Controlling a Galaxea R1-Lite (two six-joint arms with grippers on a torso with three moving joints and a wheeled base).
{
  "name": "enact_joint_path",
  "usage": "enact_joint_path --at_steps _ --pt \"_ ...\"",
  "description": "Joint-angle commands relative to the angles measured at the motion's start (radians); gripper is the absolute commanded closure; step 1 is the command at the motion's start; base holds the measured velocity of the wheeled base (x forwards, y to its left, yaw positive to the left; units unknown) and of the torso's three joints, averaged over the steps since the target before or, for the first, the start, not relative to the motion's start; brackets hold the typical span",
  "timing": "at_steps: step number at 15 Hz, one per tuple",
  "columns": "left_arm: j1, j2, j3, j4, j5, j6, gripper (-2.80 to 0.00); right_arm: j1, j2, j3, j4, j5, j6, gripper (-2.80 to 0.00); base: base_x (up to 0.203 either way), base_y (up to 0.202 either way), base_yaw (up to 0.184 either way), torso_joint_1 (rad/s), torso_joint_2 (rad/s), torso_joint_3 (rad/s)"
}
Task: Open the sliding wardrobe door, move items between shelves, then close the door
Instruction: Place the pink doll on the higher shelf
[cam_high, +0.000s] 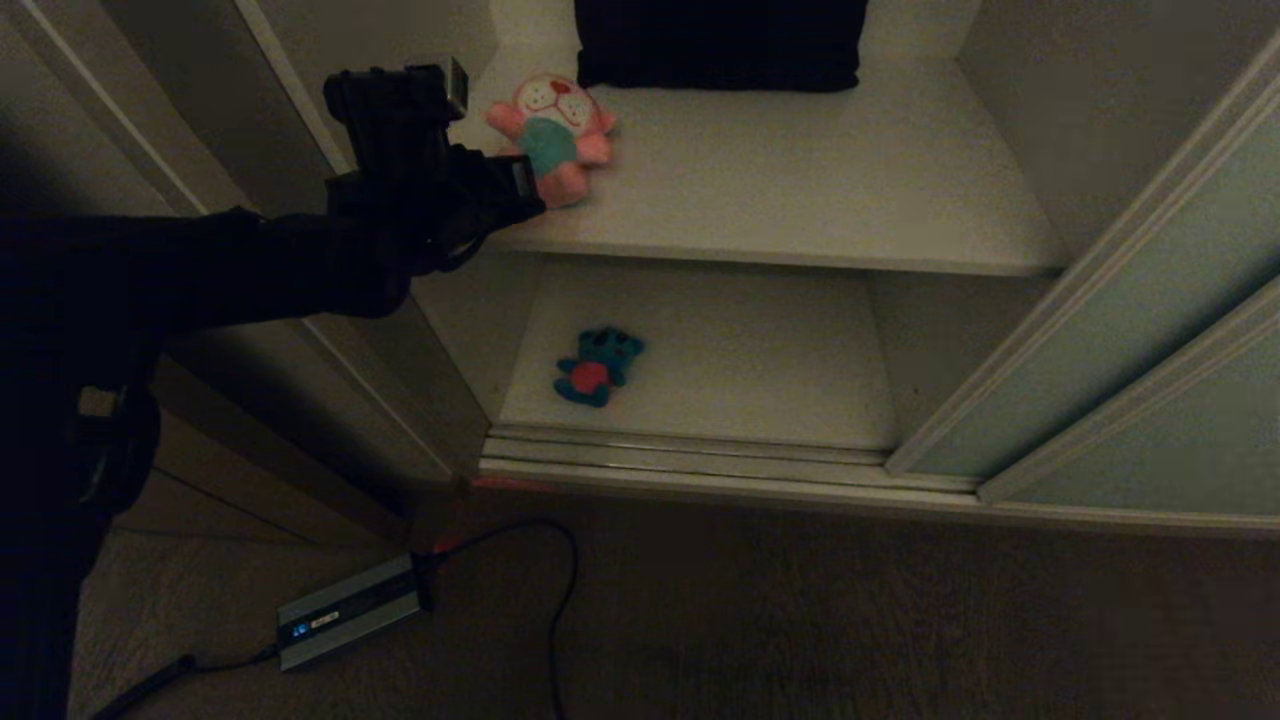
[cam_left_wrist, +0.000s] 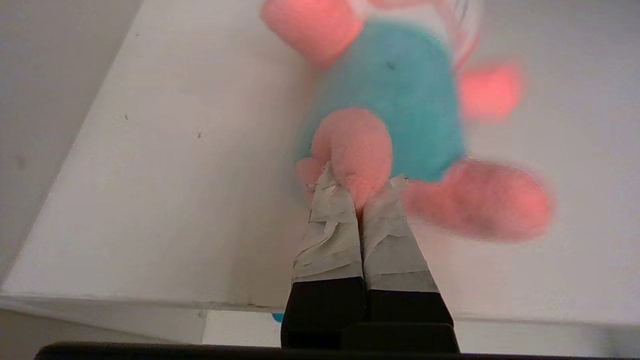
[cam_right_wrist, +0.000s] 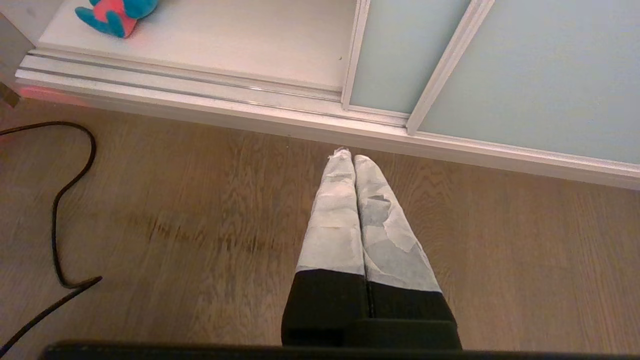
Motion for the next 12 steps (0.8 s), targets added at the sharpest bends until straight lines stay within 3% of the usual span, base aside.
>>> enact_joint_path --at_steps 1,2,3,12 --pt "0.003 0.025 -0.002 -0.008 0.003 -0.002 0.00 0.000 0.001 0.003 0.000 0.000 0.000 0.00 0.000 0.000 0.000 0.000 0.00 0.000" --pt "0.003 0.023 -0.002 -0.011 0.004 -0.001 -1.49 0.000 0.001 0.003 0.000 0.000 0.000 0.00 0.000 0.000 0.000 0.000 0.00 0.000" --pt "0.003 0.018 -0.002 -0.019 0.006 -0.001 -2.80 0.000 0.001 0.003 0.000 0.000 0.000 0.00 0.000 0.000 0.000 0.000 0.00 0.000" --pt "0.000 -0.146 -0.001 -0.032 -0.031 -0.012 -2.80 0.000 0.001 0.003 0.000 0.000 0.000 0.00 0.000 0.000 0.000 0.000 0.00 0.000"
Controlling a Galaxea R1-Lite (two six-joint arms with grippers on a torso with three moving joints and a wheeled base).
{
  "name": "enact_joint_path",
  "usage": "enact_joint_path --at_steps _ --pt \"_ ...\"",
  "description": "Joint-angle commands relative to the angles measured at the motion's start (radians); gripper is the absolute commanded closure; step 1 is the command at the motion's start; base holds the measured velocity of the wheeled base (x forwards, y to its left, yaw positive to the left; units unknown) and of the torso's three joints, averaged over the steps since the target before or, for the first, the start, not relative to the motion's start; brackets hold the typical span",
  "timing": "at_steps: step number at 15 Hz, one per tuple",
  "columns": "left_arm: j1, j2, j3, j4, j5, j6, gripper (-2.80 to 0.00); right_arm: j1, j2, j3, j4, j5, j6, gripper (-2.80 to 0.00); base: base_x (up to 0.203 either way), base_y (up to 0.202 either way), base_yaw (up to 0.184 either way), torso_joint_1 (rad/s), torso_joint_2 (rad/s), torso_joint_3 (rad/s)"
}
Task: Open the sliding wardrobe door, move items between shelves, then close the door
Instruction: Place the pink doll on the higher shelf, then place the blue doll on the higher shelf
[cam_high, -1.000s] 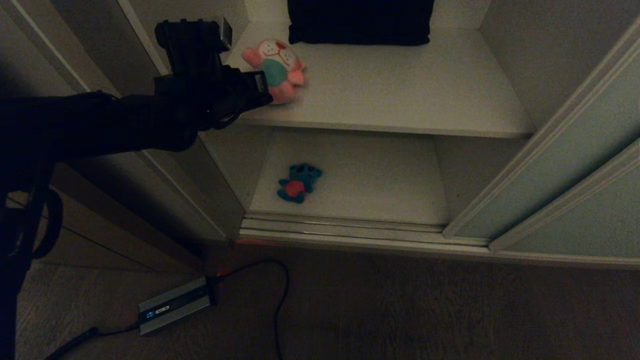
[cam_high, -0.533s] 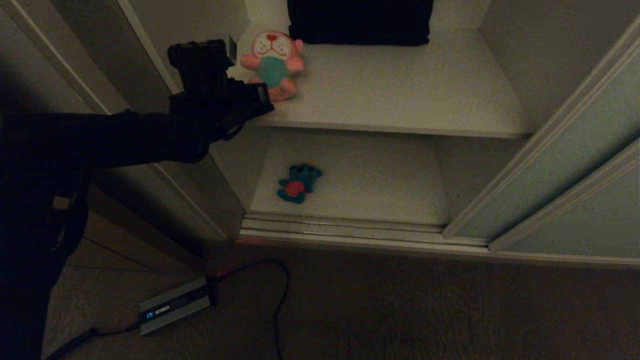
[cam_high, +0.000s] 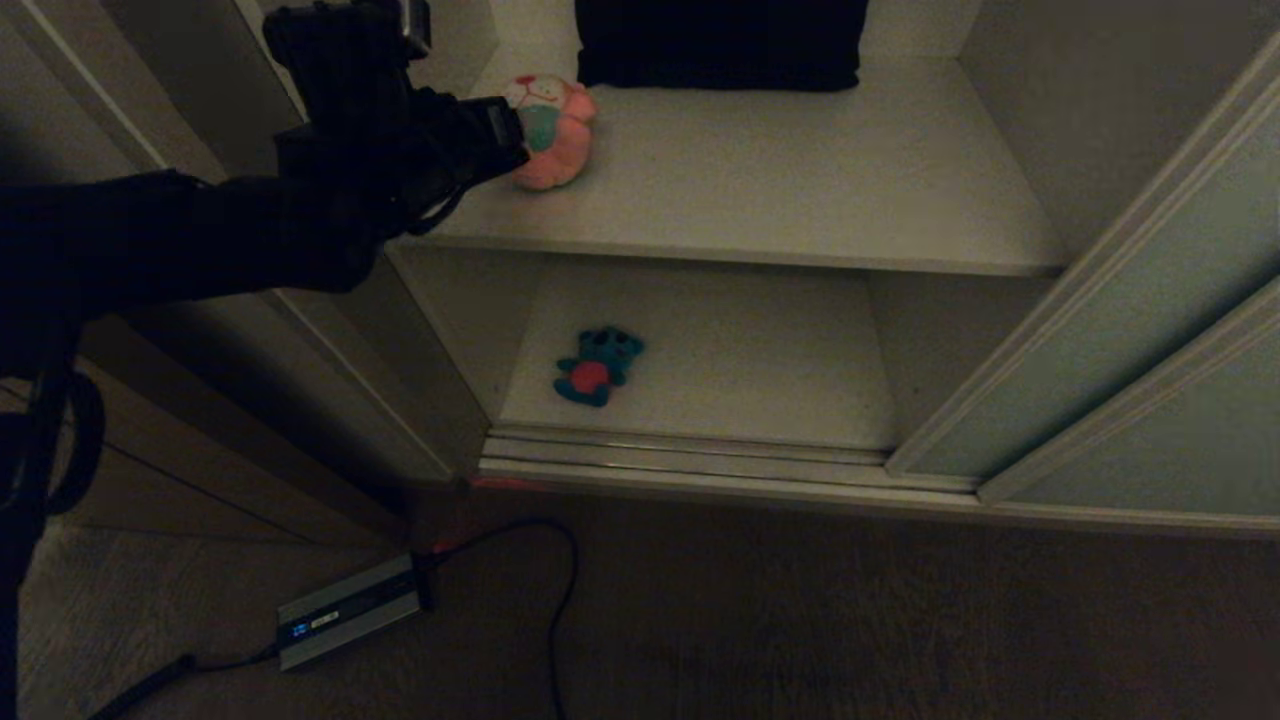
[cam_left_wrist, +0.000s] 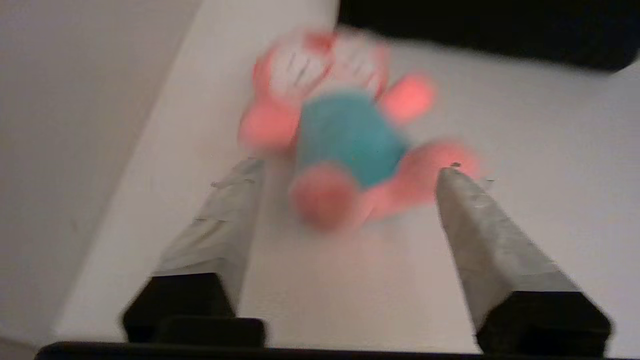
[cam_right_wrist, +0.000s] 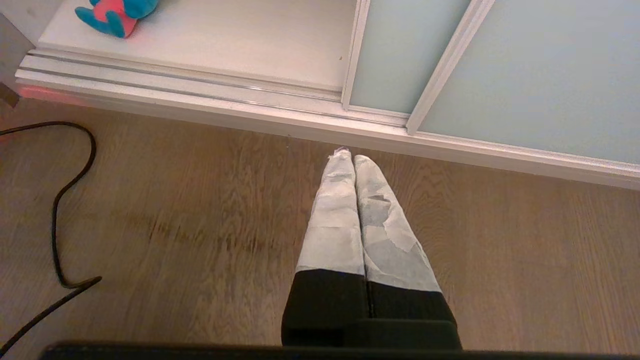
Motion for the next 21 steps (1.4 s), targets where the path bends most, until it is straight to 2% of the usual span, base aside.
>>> enact_joint_path --at_steps 1,3,6,7,8,10,14,18,19,21 --pt "-0.004 -0.070 0.003 0.006 -0.010 0.000 -2.80 0.000 0.001 0.003 0.000 0.000 -0.001 0.00 0.000 0.000 0.000 0.000 0.00 0.000" --pt "-0.013 -0.144 0.038 0.034 -0.005 -0.003 -2.80 0.000 0.001 0.003 0.000 0.000 -0.001 0.00 0.000 0.000 0.000 0.000 0.00 0.000" --pt "-0.050 -0.378 0.225 0.212 -0.009 -0.014 -2.80 0.000 0.001 0.003 0.000 0.000 -0.001 0.00 0.000 0.000 0.000 0.000 0.00 0.000" --pt "-0.068 -0.476 0.313 0.305 -0.011 -0.029 0.00 0.000 0.001 0.003 0.000 0.000 -0.001 0.00 0.000 0.000 0.000 0.000 0.00 0.000" --pt "-0.088 -0.574 0.406 0.399 -0.013 -0.053 0.00 0.000 0.001 0.003 0.000 0.000 -0.001 0.00 0.000 0.000 0.000 0.000 0.00 0.000" --pt "-0.115 -0.765 0.577 0.512 -0.015 -0.092 0.00 0.000 0.001 0.003 0.000 0.000 -0.002 0.00 0.000 0.000 0.000 0.000 0.00 0.000" --pt "-0.134 -1.092 0.898 0.615 -0.017 -0.116 0.00 0.000 0.001 0.003 0.000 0.000 -0.001 0.00 0.000 0.000 0.000 0.000 0.00 0.000" --pt "-0.125 -1.238 1.155 0.759 -0.019 -0.144 0.00 0.000 0.001 0.003 0.000 0.000 -0.001 0.00 0.000 0.000 0.000 0.000 0.00 0.000" --pt "-0.118 -1.243 1.191 0.792 -0.038 -0.155 0.00 0.000 0.001 0.003 0.000 0.000 -0.001 0.00 0.000 0.000 0.000 0.000 0.00 0.000" --pt "-0.114 -1.241 1.282 0.805 -0.120 -0.161 0.00 0.000 0.001 0.003 0.000 0.000 -0.001 0.00 0.000 0.000 0.000 0.000 0.00 0.000"
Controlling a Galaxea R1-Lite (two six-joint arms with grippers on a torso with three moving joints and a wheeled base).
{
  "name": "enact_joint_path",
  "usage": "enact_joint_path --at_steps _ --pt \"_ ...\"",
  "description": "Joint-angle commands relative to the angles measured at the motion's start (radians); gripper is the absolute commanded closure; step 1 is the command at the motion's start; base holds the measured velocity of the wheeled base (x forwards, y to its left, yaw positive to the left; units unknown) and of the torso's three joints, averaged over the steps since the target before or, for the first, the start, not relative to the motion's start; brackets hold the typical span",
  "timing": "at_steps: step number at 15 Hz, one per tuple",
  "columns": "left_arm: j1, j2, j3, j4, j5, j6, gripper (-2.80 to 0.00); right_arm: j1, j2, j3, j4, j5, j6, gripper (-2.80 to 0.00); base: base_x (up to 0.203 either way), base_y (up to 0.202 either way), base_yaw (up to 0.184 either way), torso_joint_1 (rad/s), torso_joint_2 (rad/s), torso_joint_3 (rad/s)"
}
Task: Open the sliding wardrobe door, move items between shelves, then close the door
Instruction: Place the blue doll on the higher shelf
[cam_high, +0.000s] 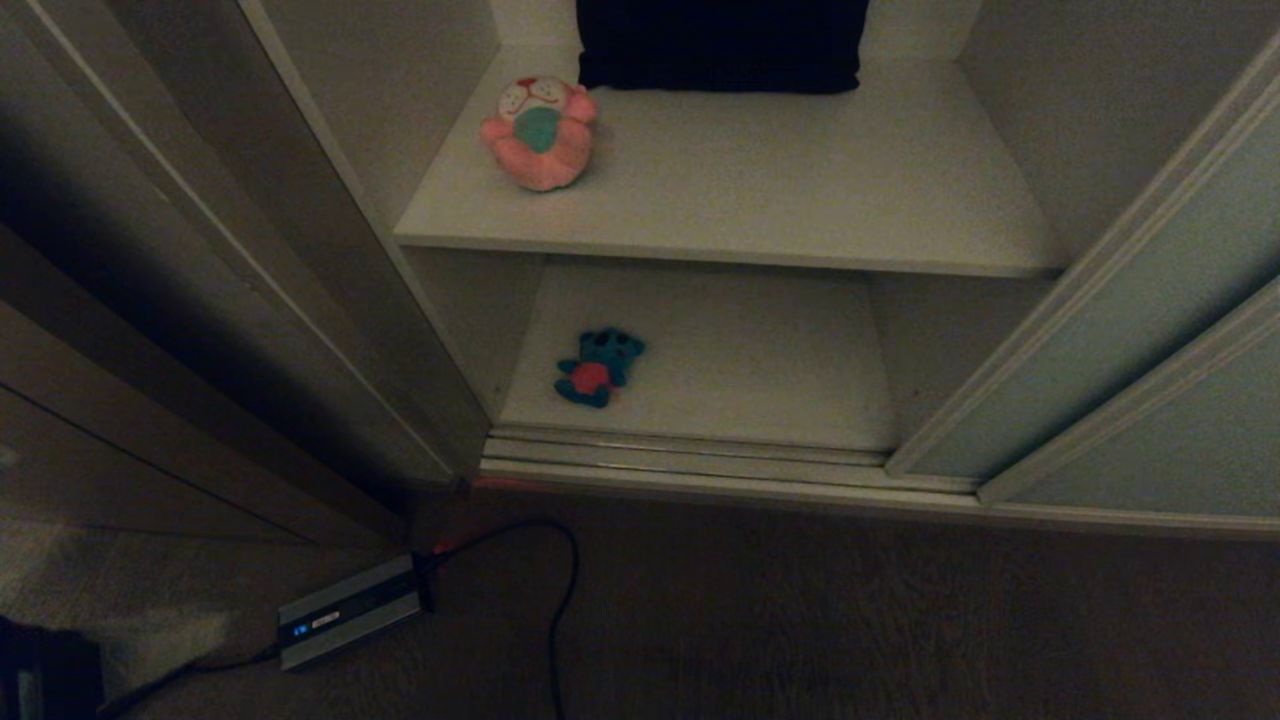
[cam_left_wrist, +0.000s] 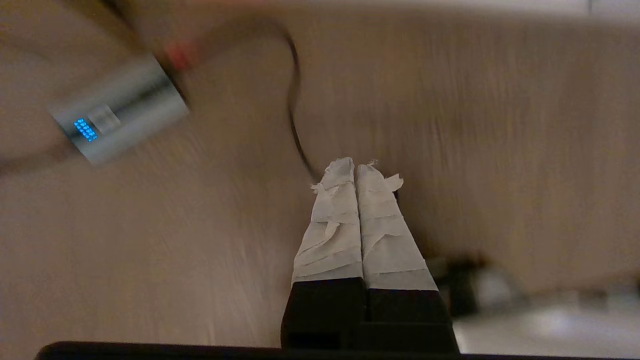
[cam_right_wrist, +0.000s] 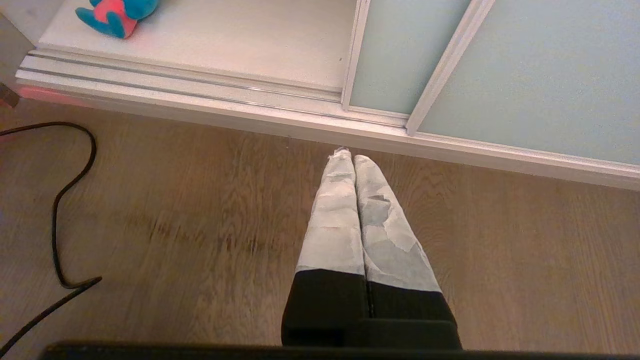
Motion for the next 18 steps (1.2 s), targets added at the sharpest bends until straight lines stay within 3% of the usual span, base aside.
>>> enact_joint_path --at_steps 1,2,5,7,9,11,15,18 --pt "0.004 -0.019 0.117 0.003 -0.101 -0.002 0.00 0.000 0.001 0.003 0.000 0.000 0.000 0.00 0.000 0.000 0.000 0.000 0.00 0.000" --pt "0.005 0.011 0.143 0.001 -0.161 -0.003 0.00 0.000 0.001 0.003 0.000 0.000 0.000 0.00 0.000 0.000 0.000 0.000 0.00 0.000" --pt "0.022 0.172 0.144 -0.035 -0.196 -0.004 0.00 0.000 0.001 0.003 0.000 0.000 -0.001 0.00 0.000 0.000 0.000 0.004 0.00 -0.130" --pt "0.041 0.291 0.140 -0.148 -0.199 -0.005 0.00 0.000 0.001 0.003 0.000 0.000 0.000 0.00 0.000 0.000 0.000 0.004 0.01 -0.178" --pt "0.049 0.399 0.138 -0.345 -0.199 -0.028 0.00 0.000 0.001 0.003 0.000 0.000 0.000 0.00 0.000 0.000 0.000 0.002 0.00 -0.197" --pt "0.050 0.479 0.117 -0.433 -0.199 -0.050 0.00 0.000 0.001 0.003 0.000 0.000 0.000 0.00 0.000 0.000 0.000 0.002 0.00 -0.202" --pt "0.051 0.536 0.039 -0.461 -0.198 -0.105 0.00 0.000 0.001 0.003 0.000 0.000 0.000 0.00 0.000 0.000 0.000 0.005 0.00 -0.197" --pt "0.051 0.531 0.045 -0.454 -0.197 -0.105 0.00 0.000 0.001 0.003 0.000 0.000 -0.002 0.00 0.000 0.000 0.000 0.000 0.00 -0.199"
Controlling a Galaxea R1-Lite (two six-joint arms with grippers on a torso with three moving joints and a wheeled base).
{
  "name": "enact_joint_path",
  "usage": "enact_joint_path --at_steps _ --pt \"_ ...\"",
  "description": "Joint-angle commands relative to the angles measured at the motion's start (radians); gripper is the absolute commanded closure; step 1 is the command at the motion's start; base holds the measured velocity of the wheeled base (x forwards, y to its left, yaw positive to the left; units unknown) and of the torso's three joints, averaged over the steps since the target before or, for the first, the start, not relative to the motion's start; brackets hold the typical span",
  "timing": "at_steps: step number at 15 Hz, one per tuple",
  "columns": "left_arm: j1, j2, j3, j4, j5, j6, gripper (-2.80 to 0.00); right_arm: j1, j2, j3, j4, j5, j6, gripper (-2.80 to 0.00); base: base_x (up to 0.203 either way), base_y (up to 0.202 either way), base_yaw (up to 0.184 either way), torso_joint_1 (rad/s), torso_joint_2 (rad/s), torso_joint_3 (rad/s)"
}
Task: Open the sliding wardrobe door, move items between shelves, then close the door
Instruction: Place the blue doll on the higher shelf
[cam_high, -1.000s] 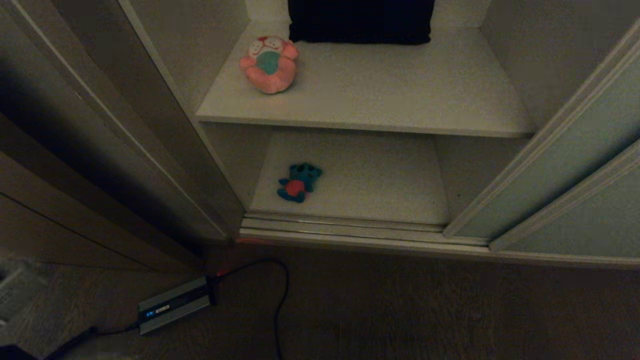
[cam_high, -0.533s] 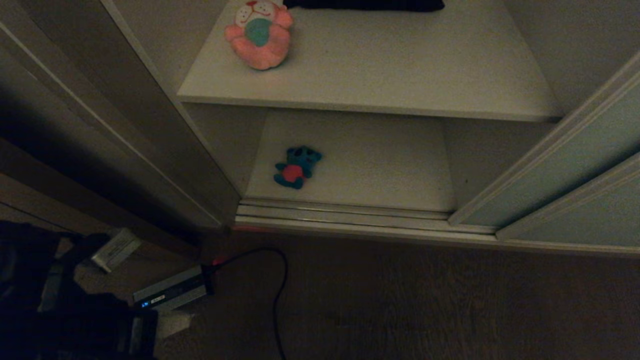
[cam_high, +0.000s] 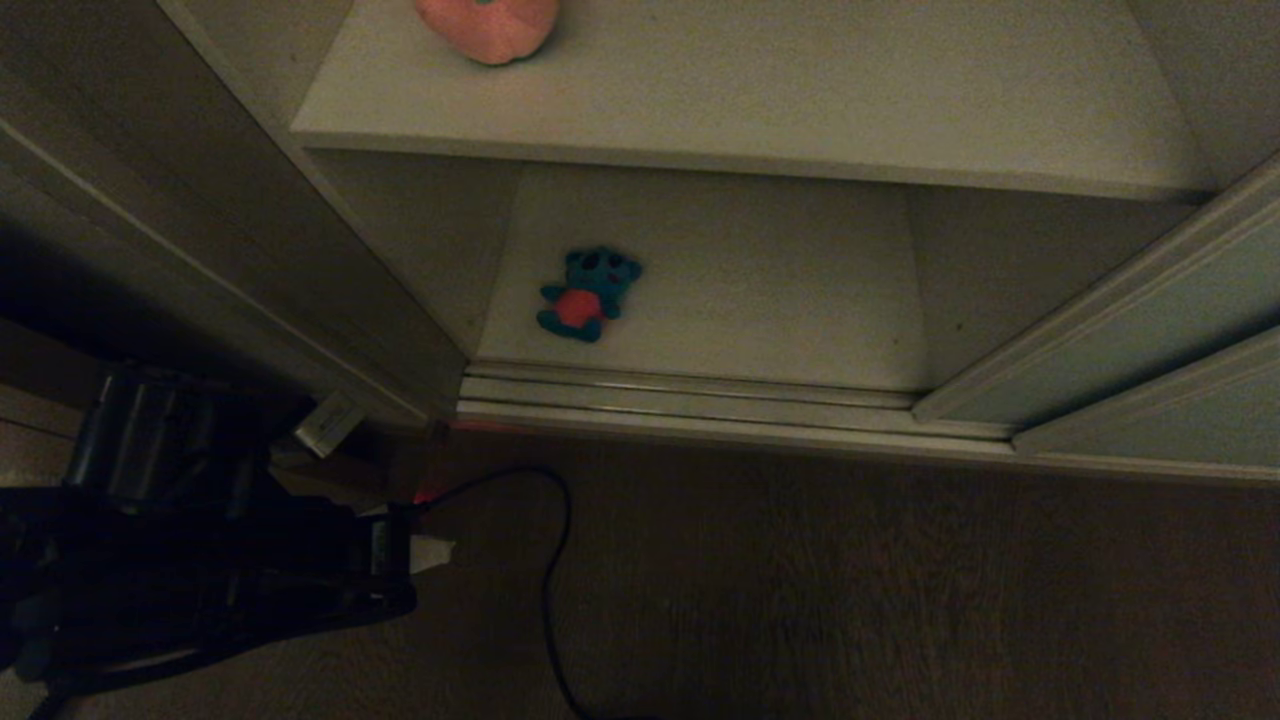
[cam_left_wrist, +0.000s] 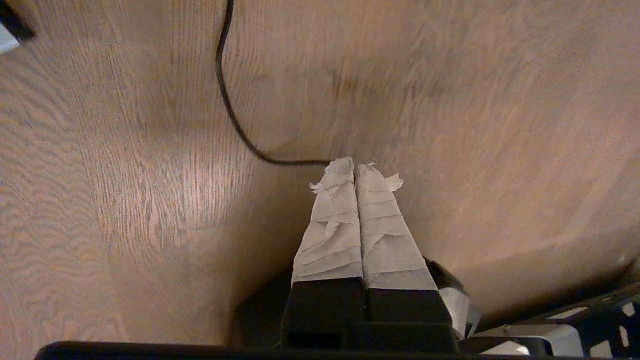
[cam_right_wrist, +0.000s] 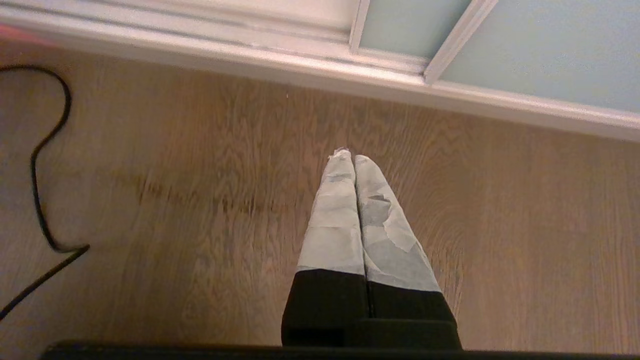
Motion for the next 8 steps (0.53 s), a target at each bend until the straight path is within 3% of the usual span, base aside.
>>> enact_joint_path --at_steps 1,8 --pt "0.000 0.008 0.003 0.006 -0.001 -0.003 0.00 0.000 0.001 0.003 0.000 0.000 0.000 0.00 0.000 0.000 0.000 0.002 0.00 -0.198" --pt "-0.002 0.020 -0.005 -0.005 -0.003 -0.003 0.00 0.000 0.001 0.003 0.000 0.000 0.000 0.00 0.000 0.000 0.000 0.006 0.00 -0.198"
